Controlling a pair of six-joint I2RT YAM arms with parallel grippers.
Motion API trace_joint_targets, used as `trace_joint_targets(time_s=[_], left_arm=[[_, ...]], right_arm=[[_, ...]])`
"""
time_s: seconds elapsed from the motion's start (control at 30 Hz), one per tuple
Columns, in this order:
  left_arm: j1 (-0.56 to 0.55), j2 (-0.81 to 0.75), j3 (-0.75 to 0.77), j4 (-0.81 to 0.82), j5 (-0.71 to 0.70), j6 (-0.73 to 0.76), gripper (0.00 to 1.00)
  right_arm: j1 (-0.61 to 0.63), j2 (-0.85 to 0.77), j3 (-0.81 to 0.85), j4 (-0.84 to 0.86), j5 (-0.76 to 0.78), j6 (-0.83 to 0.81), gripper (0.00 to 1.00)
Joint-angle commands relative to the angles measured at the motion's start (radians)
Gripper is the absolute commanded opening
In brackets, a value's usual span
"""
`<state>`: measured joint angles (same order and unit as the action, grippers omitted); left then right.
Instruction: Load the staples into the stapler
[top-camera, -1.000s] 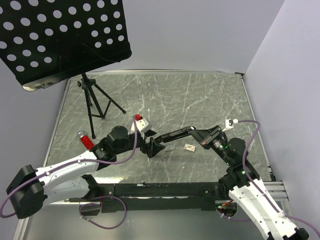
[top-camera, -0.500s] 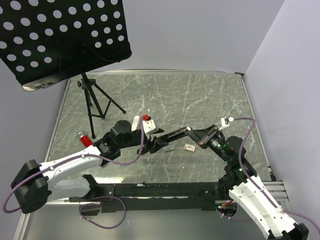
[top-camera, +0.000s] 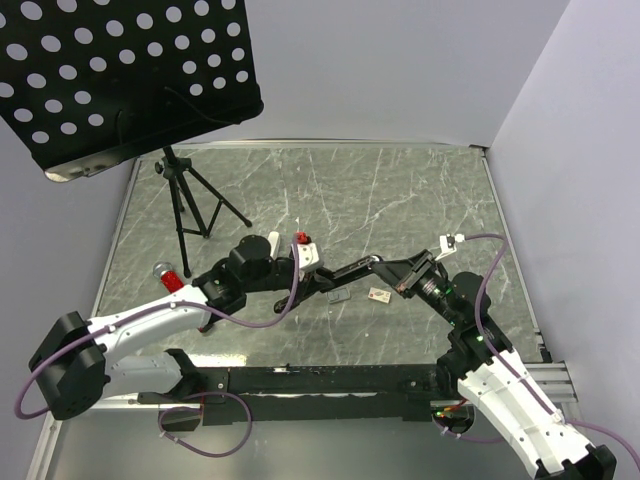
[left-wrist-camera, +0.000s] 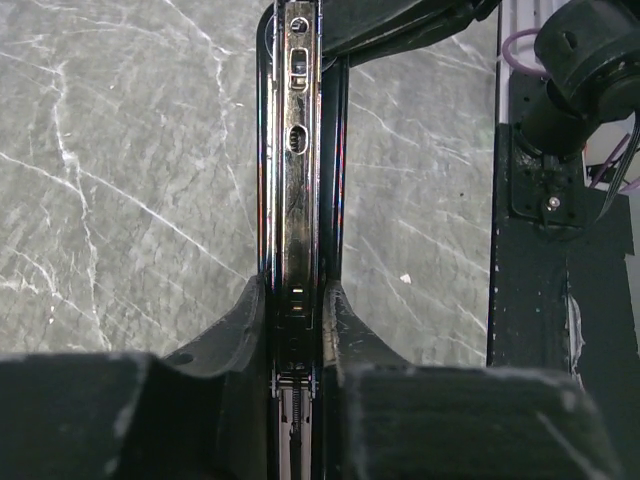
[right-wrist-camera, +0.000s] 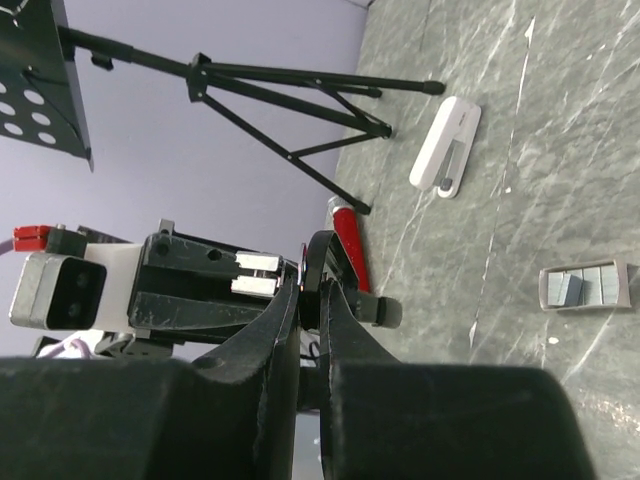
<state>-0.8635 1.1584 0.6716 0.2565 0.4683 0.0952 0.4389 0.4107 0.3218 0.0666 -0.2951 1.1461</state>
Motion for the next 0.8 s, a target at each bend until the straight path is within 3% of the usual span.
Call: trace_joint_targets(time_s=[0.0,0.07,0.1,0.17,0.2,0.3,0.4,0.53,0.77], left_arm=[[0.000,-0.006,0.057,-0.065,0.050,0.073,0.01],[0.000,-0.006,0.066,-0.130,0.052,0.099,0.01],[0.001,-0.003,0.078,-0.154,0.050,0.124,0.01],[0.001,0.010,0.094,-0.242,0.053,0.152,0.01],[0.000,0.017,0.112,-0.284,0.052,0.181,0.01],[0.001,0.050,0.144,-0.412,0.050,0.248,0.01],[0.000,0.099,0.170,-0.521,0.052,0.319,0.01],[-0.017,0.173,0.190,-0.626,0.043,0.411,0.01],[-0.092,0.291,0.200,-0.686,-0.108,0.500,0.01]], right_arm=[[0.001,-0.001,0.019,0.102,-0.058,0.021,0.00],[0.000,0.002,0.007,0.078,-0.081,0.000,0.00],[0.001,0.005,0.006,0.061,-0.087,-0.011,0.05],[0.001,0.007,0.008,0.016,-0.095,-0.055,0.22],[0.003,-0.003,0.011,-0.060,-0.081,-0.075,0.41],[0.001,-0.047,0.055,-0.283,0.027,-0.172,0.63],[0.001,-0.094,0.106,-0.419,0.120,-0.265,0.75],[0.001,-0.092,0.167,-0.566,0.223,-0.371,0.80],[0.001,0.003,0.203,-0.591,0.220,-0.505,0.82]])
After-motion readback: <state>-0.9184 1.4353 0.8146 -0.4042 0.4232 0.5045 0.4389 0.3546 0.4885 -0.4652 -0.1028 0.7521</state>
